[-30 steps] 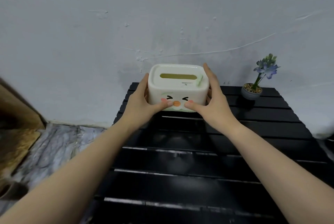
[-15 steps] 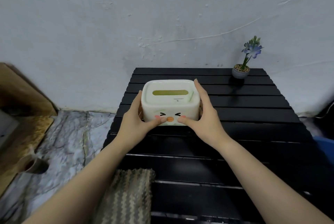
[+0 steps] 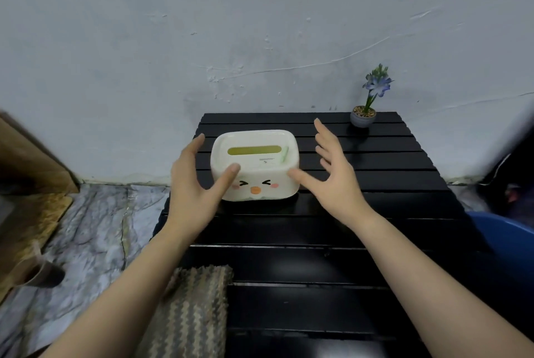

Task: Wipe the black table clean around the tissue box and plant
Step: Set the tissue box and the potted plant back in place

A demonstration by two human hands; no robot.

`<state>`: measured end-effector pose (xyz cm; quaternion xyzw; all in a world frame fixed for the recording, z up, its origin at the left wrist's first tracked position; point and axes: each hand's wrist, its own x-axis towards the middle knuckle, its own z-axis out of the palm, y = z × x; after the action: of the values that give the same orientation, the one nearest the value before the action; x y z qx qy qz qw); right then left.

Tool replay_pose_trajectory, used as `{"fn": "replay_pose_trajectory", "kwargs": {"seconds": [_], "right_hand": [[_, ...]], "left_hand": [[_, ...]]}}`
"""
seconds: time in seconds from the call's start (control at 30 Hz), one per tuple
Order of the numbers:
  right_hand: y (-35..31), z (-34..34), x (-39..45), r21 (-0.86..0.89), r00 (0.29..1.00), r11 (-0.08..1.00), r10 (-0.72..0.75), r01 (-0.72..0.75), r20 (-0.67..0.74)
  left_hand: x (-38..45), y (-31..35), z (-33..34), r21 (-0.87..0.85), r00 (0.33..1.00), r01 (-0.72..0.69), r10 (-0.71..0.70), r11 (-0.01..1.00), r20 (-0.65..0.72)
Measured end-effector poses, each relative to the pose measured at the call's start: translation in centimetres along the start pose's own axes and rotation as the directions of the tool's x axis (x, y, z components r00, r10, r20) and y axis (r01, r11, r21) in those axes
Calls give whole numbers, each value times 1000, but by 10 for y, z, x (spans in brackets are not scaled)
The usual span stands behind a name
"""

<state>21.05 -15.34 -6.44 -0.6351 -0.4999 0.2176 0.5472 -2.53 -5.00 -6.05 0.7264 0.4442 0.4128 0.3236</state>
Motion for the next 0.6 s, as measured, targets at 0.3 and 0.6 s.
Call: {"fn": "replay_pose_trajectory", "kwargs": {"seconds": [0.3, 0.6], "right_hand": [[12, -84, 30, -350, 960, 937, -111, 15, -256], [67, -126, 117, -682, 977, 701, 182, -210, -113]], "left_hand": [[0, 106, 85, 4, 881, -470, 469, 883, -58], [3, 96, 203, 195, 847, -439, 332, 877, 415]]}}
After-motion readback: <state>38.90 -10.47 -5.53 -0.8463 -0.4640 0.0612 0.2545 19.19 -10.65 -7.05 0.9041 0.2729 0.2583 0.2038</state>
